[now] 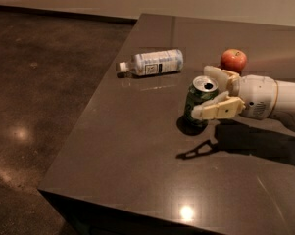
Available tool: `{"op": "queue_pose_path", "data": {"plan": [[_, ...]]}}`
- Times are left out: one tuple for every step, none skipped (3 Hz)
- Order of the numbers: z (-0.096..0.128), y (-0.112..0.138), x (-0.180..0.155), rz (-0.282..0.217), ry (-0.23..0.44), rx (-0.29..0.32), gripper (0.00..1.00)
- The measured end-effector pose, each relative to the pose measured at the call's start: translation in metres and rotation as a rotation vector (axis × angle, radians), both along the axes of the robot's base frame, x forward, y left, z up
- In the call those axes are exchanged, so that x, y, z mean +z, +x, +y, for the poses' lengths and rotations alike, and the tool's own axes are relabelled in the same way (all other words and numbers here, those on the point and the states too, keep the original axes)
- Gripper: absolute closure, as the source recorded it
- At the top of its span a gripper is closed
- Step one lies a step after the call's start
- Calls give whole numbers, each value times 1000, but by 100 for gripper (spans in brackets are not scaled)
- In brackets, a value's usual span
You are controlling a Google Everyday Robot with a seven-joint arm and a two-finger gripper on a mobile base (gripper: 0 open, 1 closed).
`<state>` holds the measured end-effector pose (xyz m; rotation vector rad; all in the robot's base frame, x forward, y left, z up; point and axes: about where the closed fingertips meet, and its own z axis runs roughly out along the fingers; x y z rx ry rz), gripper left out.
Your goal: Place green can upright
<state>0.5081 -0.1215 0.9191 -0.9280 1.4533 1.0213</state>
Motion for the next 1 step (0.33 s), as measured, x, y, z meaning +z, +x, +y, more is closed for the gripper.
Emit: {"op": "queue_pose_path", "data": {"plan": [[0, 0, 0, 0, 0, 0, 0]]}}
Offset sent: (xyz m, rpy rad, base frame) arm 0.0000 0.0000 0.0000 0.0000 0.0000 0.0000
